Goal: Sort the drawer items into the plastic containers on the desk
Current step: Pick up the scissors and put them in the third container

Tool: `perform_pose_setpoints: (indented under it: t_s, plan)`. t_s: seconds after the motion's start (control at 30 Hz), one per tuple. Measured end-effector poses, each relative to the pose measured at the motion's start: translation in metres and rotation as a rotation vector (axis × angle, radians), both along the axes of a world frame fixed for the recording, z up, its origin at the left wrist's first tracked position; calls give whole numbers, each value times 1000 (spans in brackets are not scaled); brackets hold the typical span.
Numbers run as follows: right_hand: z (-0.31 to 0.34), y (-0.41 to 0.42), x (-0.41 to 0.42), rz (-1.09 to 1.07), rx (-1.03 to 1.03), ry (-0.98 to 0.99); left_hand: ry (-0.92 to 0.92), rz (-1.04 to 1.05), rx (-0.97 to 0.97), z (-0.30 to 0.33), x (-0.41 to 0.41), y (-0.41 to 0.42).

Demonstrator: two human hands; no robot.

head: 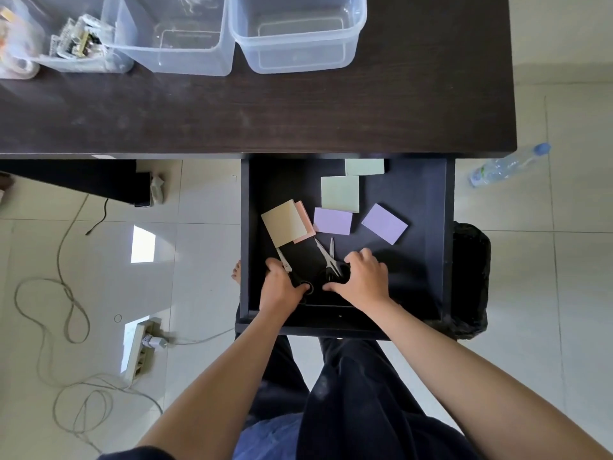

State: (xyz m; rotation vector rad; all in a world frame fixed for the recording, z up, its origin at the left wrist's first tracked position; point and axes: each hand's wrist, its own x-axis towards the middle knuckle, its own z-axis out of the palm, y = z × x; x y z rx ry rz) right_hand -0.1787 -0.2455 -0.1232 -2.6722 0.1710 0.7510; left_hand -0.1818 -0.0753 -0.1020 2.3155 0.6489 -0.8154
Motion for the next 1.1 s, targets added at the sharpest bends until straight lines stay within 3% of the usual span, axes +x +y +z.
perform_pose_setpoints:
  t_s: [0.2,0.37,0.57,0.73,0.87,1.1]
  plan:
    - [-2,19,-2,-60,3,-3,33,92,-62,5,4,2]
    - [-1,37,0,-312,163,124,70,107,-59,8,4,3]
    - [-1,41,-1,-304,107,124,94,134,-22,14,4,6]
    - [2,36,-10,-344,306,201,72,219,-89,25,0,12]
    - [22,33,-7,-339,353,198,26,234,-142,43,-2,20]
    - [85,78,-1,-449,649,64,-92,240,-319,80,-2,67]
